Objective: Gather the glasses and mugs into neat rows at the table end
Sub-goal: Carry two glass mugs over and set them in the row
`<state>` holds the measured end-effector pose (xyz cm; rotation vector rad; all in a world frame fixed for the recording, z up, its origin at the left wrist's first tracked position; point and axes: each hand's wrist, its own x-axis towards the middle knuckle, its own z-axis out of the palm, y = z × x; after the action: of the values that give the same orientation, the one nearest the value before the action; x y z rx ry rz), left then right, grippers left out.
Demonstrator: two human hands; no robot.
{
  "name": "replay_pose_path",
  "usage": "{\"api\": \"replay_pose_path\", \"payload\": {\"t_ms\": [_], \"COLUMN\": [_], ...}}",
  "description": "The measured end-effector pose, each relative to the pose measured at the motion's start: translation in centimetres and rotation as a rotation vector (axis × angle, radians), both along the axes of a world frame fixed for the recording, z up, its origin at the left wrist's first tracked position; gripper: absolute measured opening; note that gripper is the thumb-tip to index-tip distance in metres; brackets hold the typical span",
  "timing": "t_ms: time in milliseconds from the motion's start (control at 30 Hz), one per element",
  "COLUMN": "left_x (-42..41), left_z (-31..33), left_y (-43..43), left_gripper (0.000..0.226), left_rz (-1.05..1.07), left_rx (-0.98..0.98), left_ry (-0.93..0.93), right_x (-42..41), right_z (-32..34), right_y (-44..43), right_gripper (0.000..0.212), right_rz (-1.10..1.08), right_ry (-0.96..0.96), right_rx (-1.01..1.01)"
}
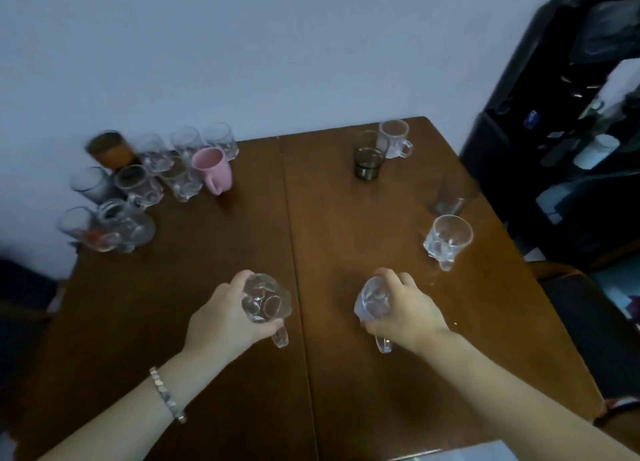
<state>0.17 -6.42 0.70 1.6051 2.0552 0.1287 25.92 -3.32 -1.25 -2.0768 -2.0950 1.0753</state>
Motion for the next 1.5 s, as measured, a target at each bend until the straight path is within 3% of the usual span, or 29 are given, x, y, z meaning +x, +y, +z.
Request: {"api": "replay_pose_path", "payload": {"t_ms": [200, 433, 767, 1233, 1400, 1500], "left_x": [-11.7, -20.8, -23.8, -25.6, -25.2, -25.0], "left_z": [0.2, -1.7, -6.0, -9.0, -9.2, -8.9], "left_y": [2.0, 10.5, 21.2, 22.5, 22.2, 22.1], "left_gripper": [0.09, 0.086, 0.084, 0.09, 0.089, 0.089], "left_rz": [0.127, 0.043, -0.107, -0.187, -0.185, -0.209], "left_rx": [0.006, 0.037, -0.025, -0.054, -0.041, -0.067], "left_ry": [0.049, 0.097, 0.054, -0.049, -0.045, -0.006], "right_x": [-12.8, -22.7, -28.1, -35.9, -35.6, -34.2], "right_z": [0.8, -0.8, -3.4, -6.9, -7.1, -6.7], "right_y": [4.1, 8.0, 11.6, 20.4, 19.9, 18.0], "right_gripper": [0.081, 0.08, 0.079, 0.086, 0.109, 0.109], "right_rz": [0.057, -0.073, -0.146, -0.056, -0.08, -0.014], "right_ry": [0.115, 0.115, 0.045, -0.06, -0.05, -0.076], "right_rx": [0.01, -0.037, -0.052, 0.073, 0.134, 0.131]}}
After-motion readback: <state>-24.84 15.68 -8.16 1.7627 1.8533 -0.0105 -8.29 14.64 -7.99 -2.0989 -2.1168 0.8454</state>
